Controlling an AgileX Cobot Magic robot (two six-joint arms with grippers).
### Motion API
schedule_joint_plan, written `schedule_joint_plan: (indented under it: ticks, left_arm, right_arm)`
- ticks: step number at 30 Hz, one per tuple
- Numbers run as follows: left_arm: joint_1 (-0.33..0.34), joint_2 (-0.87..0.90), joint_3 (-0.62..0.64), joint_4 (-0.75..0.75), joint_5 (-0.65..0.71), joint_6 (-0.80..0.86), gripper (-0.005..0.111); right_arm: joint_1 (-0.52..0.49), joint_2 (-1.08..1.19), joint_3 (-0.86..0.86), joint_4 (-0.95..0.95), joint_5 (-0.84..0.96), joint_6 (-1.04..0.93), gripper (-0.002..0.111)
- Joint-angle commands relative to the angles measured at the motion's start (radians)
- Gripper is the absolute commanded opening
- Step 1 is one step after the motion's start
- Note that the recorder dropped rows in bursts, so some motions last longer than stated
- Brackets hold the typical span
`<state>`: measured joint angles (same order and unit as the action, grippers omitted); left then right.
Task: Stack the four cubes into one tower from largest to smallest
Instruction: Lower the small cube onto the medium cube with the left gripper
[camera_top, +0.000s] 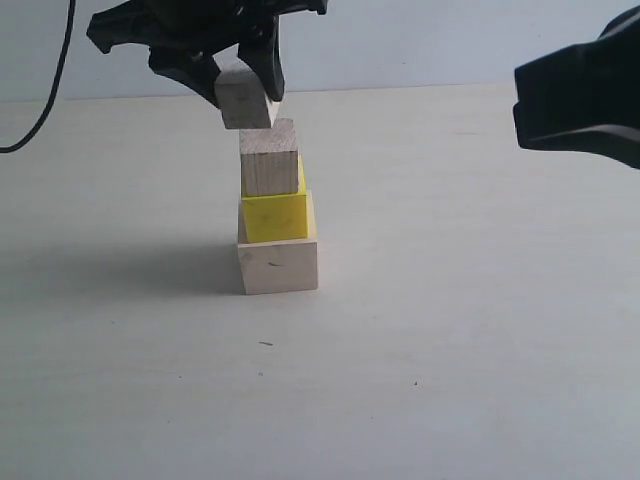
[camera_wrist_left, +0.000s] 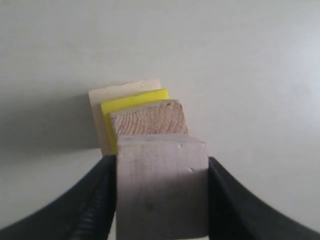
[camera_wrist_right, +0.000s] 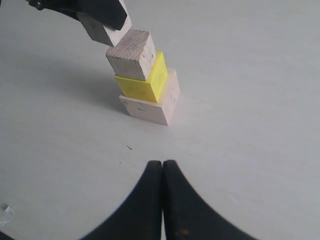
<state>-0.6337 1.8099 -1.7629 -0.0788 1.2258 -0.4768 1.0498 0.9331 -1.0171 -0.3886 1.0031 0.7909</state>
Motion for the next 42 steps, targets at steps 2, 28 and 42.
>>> schedule_joint_plan:
  ticks: [2,28,42]
  left_arm:
    - [-0.006,-0.007,-0.008,0.010,-0.011,-0.062,0.000]
    - [-0.054,0.002,-0.008,0.092,-0.059,-0.184,0.000]
    - [-0.066,0.040,-0.008,0.098,-0.053,-0.204,0.000]
  right_arm:
    - [0.003,-0.001,0.004,-0.010,-0.004,0.004,0.000]
    - [0.003,-0.001,0.004,-0.012,-0.010,0.020,0.000]
    - [0.003,-0.001,0.004,-0.014,-0.007,0.019,0.000]
